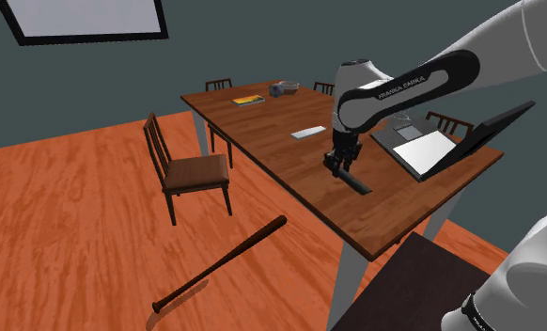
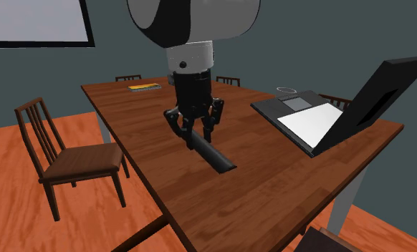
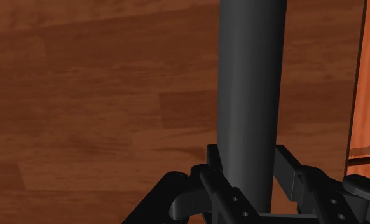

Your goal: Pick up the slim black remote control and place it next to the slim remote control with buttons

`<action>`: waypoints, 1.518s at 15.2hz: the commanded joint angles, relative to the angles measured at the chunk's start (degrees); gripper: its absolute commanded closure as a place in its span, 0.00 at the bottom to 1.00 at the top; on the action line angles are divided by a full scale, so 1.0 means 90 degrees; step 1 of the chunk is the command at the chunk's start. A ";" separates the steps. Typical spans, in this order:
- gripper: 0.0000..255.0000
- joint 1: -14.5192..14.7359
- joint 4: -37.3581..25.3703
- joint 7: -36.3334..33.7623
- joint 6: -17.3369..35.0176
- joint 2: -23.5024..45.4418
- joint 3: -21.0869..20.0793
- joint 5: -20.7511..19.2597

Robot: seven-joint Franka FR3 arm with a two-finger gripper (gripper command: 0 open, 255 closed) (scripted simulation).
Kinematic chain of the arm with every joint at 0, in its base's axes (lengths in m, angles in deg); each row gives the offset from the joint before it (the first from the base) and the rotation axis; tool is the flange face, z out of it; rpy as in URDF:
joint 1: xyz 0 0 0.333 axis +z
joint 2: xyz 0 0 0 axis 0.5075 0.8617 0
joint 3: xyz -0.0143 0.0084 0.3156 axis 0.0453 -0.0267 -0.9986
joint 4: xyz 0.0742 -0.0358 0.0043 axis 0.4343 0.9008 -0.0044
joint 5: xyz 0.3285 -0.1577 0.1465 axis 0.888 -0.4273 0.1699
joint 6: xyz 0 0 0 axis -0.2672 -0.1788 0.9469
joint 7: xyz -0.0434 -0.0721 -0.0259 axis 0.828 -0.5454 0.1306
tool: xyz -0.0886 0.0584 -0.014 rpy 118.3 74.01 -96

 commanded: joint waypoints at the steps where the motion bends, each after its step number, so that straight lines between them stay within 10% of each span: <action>1: 1.00 -0.0035 -0.0294 0.0073 -0.0098 0.0193 0.0039 -0.0013; 15: 1.00 -0.0504 -0.4450 0.1019 -0.1044 0.3332 0.0428 0.0028; 23: 1.00 -0.0791 -0.8656 0.1494 -0.2618 0.5933 0.0501 0.0153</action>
